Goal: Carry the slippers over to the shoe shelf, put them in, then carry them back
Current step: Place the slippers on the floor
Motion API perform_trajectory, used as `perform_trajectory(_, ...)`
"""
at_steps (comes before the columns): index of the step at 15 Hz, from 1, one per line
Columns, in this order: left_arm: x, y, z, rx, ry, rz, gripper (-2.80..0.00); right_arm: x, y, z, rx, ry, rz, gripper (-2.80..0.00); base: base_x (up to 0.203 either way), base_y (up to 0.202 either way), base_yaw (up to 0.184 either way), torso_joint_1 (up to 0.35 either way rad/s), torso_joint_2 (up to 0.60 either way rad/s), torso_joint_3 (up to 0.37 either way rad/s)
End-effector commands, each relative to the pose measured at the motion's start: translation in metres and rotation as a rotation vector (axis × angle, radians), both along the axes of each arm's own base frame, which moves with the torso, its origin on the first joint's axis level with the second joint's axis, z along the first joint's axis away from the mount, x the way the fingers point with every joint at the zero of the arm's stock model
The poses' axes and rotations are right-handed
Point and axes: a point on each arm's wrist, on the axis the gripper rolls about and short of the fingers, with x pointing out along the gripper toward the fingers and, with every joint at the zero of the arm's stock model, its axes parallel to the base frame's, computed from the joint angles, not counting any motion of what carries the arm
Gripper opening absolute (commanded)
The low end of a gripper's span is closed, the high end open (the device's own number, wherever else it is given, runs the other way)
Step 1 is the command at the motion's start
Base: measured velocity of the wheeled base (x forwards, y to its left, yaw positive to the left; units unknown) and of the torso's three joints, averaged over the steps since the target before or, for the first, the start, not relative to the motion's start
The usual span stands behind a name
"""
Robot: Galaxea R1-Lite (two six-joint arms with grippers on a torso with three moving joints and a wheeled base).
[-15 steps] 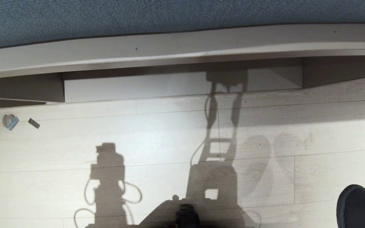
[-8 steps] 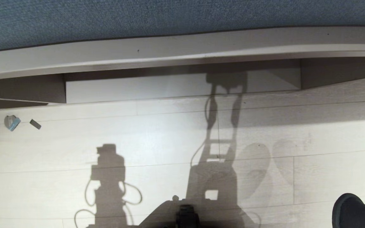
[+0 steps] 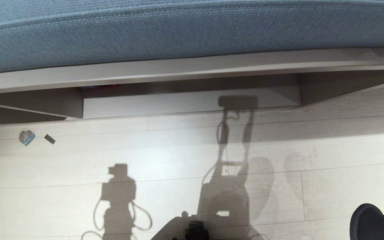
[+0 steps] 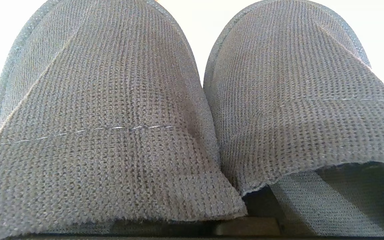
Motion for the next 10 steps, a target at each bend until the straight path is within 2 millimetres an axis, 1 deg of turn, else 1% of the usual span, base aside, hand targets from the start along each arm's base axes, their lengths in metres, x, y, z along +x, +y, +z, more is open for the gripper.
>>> perform_trajectory(1,0.0000,0.0000,0.0001,0.000,0.000,0.000,-2.80,0.0001,0.0000,0.0000,-0.003,0.002,0.000,-2.80,0.000,0.000,0.000,0.002,0.00,0.195)
perform_trajectory(10,0.0000,0.0000,0.0000,-0.002,0.001,0.001,-2.80,0.0004,0.0000,0.0006,-0.034,-0.009,-0.002,-2.80,0.000,0.000,0.000,0.004,0.00,0.204)
